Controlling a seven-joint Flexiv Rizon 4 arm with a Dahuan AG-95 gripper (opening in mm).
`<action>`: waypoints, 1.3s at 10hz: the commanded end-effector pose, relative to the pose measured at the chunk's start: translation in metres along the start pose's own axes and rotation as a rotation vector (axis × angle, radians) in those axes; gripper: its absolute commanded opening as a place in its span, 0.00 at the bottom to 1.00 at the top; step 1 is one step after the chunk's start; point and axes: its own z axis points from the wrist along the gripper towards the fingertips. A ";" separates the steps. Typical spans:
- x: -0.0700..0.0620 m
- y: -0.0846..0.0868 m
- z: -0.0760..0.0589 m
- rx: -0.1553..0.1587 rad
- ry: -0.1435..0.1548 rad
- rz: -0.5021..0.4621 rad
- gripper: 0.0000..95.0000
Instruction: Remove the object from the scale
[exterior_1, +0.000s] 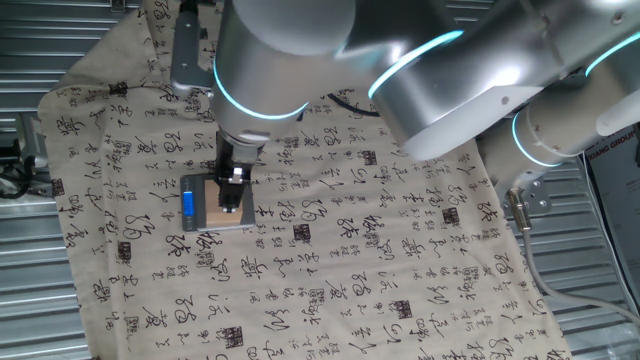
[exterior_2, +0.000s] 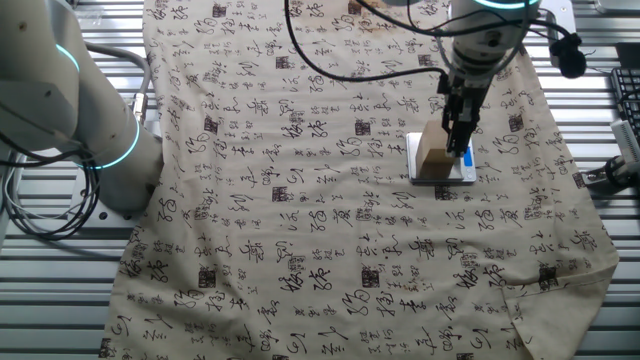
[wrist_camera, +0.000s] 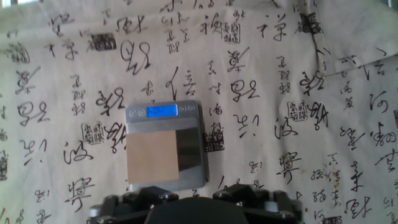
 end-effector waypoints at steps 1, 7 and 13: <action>0.002 -0.001 0.004 0.000 -0.004 -0.002 1.00; 0.006 0.002 0.018 -0.004 -0.018 0.019 1.00; 0.006 0.011 0.018 -0.001 -0.022 0.053 1.00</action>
